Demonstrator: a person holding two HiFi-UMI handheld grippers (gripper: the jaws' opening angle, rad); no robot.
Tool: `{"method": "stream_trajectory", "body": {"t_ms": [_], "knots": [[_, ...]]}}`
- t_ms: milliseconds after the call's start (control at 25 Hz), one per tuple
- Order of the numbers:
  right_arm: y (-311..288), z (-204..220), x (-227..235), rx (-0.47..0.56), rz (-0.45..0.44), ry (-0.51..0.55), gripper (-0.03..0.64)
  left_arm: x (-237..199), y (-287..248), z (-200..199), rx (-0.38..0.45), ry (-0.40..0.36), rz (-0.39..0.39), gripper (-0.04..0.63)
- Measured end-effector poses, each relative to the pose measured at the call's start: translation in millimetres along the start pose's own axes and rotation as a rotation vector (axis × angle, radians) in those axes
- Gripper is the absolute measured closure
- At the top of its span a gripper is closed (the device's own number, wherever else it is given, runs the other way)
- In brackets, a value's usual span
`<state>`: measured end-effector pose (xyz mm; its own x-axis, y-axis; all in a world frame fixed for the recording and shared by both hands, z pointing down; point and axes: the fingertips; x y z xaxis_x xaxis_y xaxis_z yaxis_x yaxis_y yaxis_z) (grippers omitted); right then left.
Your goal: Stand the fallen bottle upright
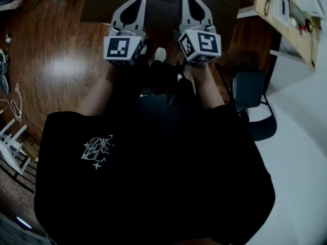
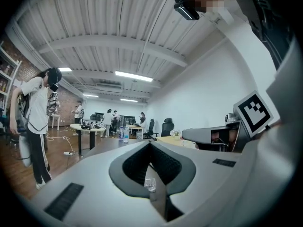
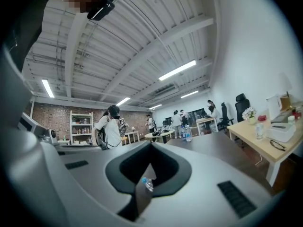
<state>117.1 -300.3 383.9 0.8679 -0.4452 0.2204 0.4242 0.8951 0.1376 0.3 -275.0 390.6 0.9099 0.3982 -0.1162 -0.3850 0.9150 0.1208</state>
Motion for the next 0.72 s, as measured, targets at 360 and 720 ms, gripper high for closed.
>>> {"method": "stream_trajectory", "body": {"t_ms": [360, 720], "knots": [[-62, 17, -6, -0.054, -0.101, 0.036, 0.603, -38, -26, 15, -0.027, 0.019, -0.019, 0.597], [-121, 76, -19, -0.172, -0.222, 0.138, 0.6, -67, -59, 34, -0.054, 0.028, 0.0, 0.595]]}}
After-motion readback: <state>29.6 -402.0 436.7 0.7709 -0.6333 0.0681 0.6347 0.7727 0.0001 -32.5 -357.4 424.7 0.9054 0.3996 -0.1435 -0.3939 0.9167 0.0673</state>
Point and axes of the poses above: the fingertips, and each gripper's own axes: y backward along the fingers, x to its right, z out of its underside, and after that the axes turned 12 degrees about x, right-handed
